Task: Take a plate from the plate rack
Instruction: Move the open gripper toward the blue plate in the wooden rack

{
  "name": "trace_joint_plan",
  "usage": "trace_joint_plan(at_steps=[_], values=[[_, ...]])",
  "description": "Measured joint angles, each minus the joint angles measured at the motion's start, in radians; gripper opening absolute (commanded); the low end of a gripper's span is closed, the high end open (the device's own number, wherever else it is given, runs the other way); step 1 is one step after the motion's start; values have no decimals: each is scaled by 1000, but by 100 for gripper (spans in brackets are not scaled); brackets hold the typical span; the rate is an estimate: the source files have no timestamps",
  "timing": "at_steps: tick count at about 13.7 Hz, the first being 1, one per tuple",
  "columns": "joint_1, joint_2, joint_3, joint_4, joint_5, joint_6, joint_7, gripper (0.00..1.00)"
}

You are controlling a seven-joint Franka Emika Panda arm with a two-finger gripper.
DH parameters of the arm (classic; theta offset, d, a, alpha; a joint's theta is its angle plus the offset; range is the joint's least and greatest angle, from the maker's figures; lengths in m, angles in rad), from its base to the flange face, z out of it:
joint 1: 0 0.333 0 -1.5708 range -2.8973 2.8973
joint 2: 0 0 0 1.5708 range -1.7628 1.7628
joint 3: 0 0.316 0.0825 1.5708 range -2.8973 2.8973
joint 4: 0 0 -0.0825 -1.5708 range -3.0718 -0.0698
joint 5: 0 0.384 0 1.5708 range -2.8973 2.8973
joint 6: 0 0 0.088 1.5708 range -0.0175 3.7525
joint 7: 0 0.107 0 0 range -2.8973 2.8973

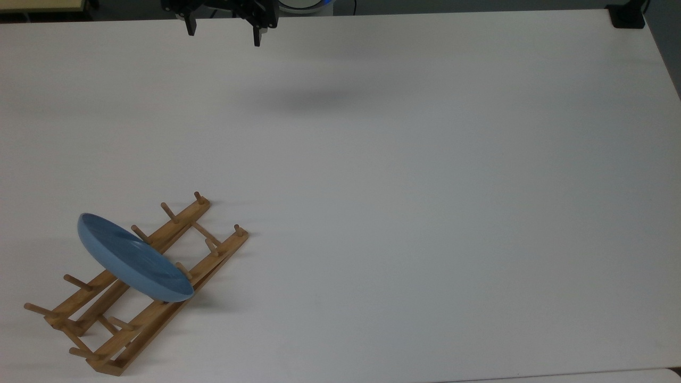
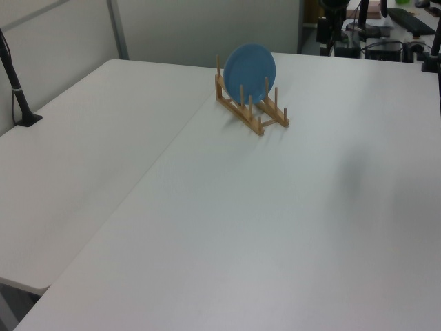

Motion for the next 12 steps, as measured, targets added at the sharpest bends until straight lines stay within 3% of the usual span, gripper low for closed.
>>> trace_joint_plan(at_steps=[5, 12], values=[[1, 10, 0, -2, 0, 9, 0, 100], [-83, 72, -5, -1, 0, 268, -54, 100]])
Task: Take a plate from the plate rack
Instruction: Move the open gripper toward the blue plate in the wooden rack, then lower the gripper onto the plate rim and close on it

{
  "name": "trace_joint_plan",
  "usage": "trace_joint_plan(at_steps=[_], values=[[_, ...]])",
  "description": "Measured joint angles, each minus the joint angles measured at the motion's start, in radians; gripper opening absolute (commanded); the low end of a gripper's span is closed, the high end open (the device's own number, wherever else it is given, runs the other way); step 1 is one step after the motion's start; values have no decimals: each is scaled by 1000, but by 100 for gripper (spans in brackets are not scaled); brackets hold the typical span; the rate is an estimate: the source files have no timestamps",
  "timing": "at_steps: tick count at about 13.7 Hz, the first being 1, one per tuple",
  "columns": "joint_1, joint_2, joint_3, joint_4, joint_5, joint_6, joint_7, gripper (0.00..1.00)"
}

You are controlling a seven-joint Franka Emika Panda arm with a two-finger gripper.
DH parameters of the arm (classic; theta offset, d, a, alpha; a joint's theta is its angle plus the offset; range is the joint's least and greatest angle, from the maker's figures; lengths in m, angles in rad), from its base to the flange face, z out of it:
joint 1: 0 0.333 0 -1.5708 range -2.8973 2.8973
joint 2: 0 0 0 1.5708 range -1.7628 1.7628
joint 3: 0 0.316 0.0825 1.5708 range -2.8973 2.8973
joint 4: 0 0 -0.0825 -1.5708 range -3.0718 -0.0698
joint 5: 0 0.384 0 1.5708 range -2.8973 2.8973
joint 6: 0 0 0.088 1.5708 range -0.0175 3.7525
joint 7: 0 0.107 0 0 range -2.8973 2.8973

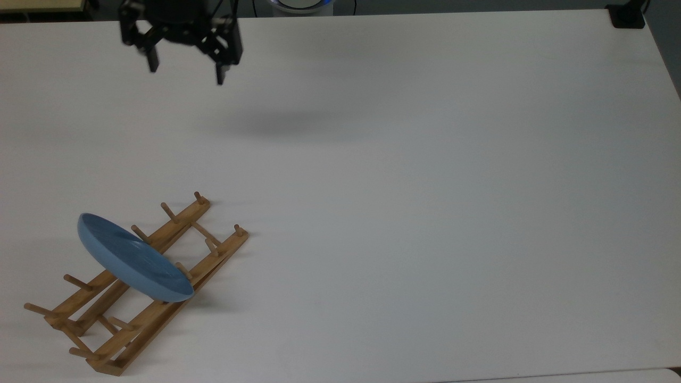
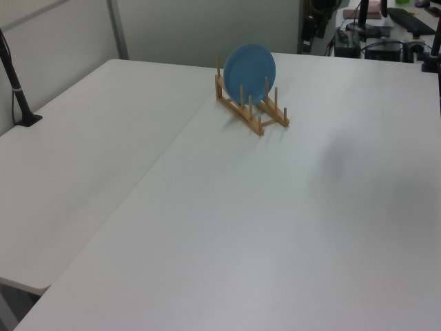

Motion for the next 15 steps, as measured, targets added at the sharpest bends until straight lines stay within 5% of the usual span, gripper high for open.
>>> trace_joint_plan(at_steps=[10, 15], values=[[-124, 183, -2, 18, -4, 535, -118, 100], [-163, 279, -3, 24, -4, 759, -121, 89]])
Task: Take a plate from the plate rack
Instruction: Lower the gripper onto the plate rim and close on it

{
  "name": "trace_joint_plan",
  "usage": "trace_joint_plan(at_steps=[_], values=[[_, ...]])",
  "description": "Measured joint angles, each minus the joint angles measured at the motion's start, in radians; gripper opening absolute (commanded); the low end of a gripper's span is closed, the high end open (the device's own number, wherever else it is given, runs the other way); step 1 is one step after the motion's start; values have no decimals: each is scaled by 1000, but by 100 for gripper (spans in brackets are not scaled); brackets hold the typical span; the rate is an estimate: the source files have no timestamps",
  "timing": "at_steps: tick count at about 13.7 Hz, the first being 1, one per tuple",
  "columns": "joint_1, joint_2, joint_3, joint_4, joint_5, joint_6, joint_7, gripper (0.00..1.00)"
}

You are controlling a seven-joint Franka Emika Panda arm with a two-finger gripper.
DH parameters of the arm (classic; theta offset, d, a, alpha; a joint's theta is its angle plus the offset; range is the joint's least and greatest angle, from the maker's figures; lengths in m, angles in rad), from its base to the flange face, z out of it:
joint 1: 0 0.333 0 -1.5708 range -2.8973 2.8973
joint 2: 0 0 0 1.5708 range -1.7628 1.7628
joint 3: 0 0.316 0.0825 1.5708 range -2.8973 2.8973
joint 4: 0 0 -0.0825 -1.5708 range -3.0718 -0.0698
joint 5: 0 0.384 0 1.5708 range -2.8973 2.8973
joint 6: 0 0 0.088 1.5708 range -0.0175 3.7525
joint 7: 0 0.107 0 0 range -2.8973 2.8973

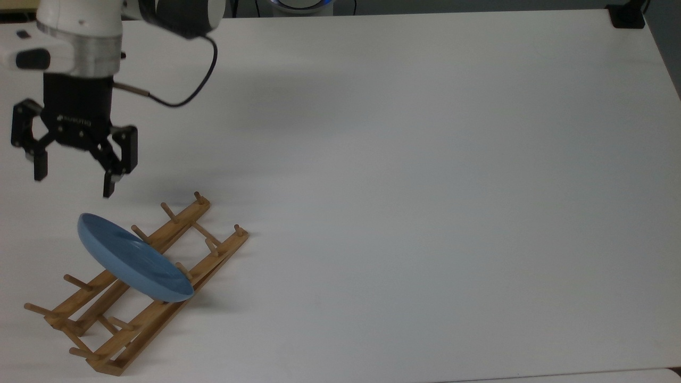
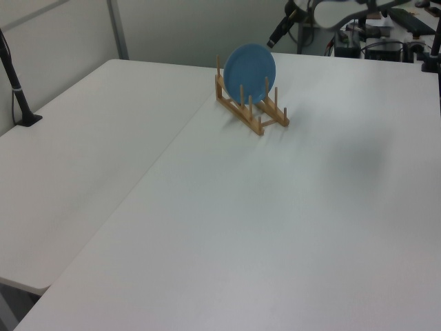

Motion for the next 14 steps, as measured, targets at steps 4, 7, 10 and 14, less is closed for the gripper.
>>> trace_joint_plan(at_steps=[4, 7, 10, 14], values=[[-8, 76, 0, 7, 0, 112, 0, 78], [-8, 106, 0, 20, 0, 148, 0, 55], [-7, 108, 1, 26, 0, 148, 0, 38], [-2, 109, 1, 29, 0, 148, 0, 14]])
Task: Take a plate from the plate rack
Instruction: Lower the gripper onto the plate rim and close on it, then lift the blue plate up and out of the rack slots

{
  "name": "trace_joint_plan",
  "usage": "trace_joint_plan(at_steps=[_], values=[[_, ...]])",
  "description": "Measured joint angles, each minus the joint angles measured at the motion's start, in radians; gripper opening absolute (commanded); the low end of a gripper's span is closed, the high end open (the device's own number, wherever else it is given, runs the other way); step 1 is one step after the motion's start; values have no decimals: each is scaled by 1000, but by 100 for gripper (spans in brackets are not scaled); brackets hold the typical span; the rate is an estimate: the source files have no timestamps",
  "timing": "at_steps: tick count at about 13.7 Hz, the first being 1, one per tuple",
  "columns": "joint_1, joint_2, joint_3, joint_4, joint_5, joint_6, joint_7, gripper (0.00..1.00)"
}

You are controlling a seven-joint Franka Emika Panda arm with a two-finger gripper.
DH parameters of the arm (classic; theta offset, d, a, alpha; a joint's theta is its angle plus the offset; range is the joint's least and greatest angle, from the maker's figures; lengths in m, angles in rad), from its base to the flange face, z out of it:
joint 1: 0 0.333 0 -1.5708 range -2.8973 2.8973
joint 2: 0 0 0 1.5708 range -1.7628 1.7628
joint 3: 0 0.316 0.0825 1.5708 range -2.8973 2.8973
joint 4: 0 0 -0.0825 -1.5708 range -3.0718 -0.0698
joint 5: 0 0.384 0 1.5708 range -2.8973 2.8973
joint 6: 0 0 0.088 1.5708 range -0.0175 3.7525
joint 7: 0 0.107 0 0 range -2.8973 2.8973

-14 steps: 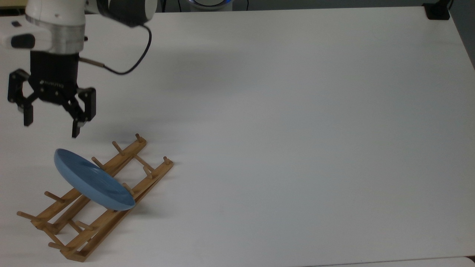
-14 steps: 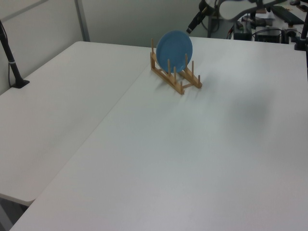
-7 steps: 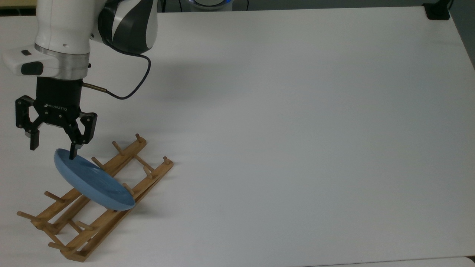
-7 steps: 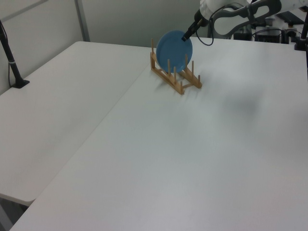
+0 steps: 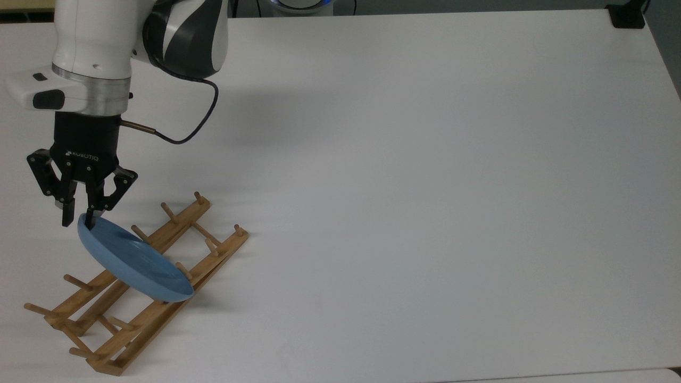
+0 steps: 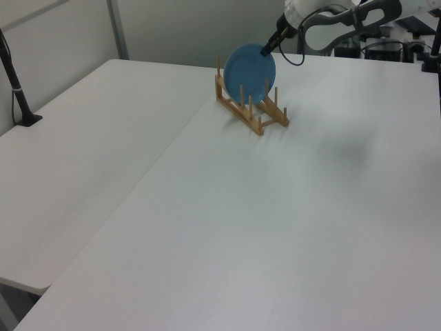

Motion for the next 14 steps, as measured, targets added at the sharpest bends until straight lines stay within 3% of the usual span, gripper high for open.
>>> trace_joint_plan(at_steps=[7, 11, 14], values=[[1, 6, 0, 9, -22, 0, -4, 11], [-3, 4, -1, 27, -22, 1, -6, 0], [-6, -6, -1, 43, -23, 3, -8, 0]])
